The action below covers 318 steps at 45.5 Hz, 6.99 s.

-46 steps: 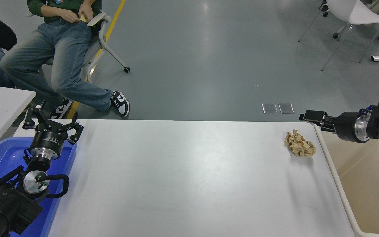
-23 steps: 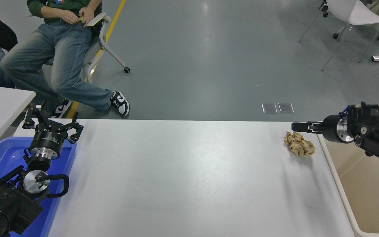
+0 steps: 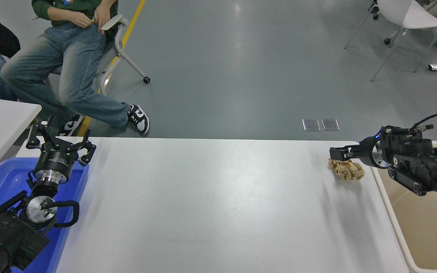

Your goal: Clean the table surface

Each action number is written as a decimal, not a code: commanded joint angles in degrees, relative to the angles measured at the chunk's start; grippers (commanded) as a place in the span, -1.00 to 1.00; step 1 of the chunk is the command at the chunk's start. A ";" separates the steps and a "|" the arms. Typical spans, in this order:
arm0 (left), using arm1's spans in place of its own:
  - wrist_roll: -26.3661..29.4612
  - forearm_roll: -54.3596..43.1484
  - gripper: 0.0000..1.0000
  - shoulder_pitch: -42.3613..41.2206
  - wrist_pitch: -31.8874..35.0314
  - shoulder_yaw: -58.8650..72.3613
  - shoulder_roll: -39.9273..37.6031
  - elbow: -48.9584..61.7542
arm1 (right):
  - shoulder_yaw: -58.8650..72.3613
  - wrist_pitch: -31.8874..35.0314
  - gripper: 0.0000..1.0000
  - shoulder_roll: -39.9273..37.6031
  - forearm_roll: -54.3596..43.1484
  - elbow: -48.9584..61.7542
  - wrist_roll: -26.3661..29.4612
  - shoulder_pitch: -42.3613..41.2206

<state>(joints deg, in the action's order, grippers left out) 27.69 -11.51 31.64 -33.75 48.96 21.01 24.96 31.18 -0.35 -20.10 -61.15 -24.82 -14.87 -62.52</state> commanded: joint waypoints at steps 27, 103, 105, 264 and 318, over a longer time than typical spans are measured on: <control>0.00 0.00 1.00 0.00 0.00 0.00 0.00 0.00 | 1.08 -0.35 0.98 10.78 7.62 16.30 -0.24 7.94; 0.00 0.00 1.00 0.00 0.00 0.00 0.00 0.00 | 6.53 -12.92 0.90 15.09 7.80 26.32 0.46 16.64; 0.00 0.00 1.00 0.00 0.00 0.00 0.00 0.00 | 6.53 -12.92 0.90 15.09 7.80 26.32 0.37 16.99; 0.00 0.00 1.00 0.08 0.00 0.00 0.00 0.00 | -9.73 50.35 -1.00 -29.64 37.24 25.88 -35.13 0.20; 0.00 0.00 1.00 0.00 0.00 0.00 0.00 0.00 | -33.29 -2.28 -1.00 -15.06 25.12 12.43 -4.47 27.80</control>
<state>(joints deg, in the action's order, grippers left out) 27.69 -11.51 31.66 -33.75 48.96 21.02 24.97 2.54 2.84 -43.56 -35.07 -17.89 -24.00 -38.09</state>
